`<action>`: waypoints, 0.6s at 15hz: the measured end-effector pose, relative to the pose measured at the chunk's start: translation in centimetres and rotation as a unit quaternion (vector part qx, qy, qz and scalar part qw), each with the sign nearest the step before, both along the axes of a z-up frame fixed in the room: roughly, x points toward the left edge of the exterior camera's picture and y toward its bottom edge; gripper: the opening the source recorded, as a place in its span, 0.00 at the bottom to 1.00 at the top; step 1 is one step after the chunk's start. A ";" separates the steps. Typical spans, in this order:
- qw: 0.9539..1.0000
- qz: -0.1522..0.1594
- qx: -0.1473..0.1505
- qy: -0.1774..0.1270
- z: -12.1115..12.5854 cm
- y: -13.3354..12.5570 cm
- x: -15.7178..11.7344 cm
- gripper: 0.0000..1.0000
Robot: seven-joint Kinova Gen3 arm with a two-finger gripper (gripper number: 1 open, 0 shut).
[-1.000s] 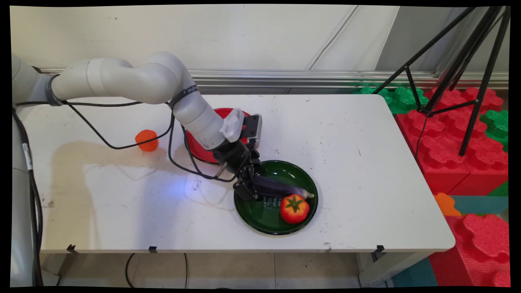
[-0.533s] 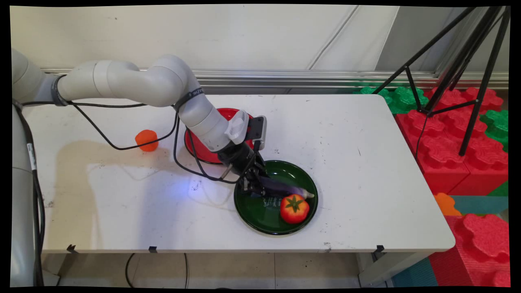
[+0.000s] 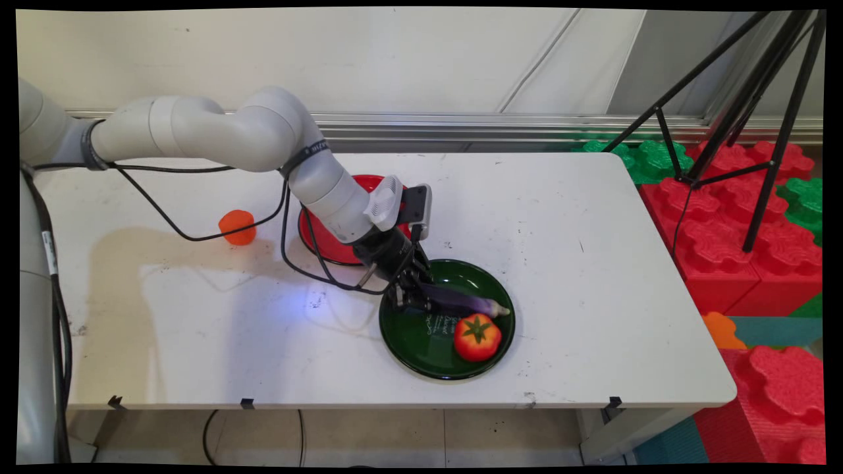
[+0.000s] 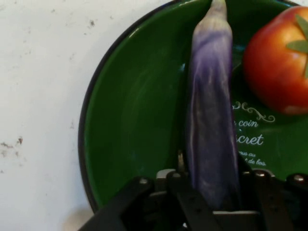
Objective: Place the picked object on the table
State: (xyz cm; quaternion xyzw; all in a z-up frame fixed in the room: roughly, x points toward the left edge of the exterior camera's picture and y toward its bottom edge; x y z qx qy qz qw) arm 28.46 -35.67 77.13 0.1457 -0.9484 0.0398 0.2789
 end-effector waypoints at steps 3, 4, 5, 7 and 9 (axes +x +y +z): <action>1.000 0.003 -0.004 0.004 0.5 0.1 0.2 0.00; 1.000 0.005 -0.005 0.006 0.7 0.1 0.3 0.00; 1.000 0.006 -0.007 0.009 1.1 0.2 0.5 0.00; 1.000 0.011 -0.009 0.013 1.8 0.3 0.9 0.00; 1.000 0.017 -0.011 0.018 2.6 0.6 1.5 0.00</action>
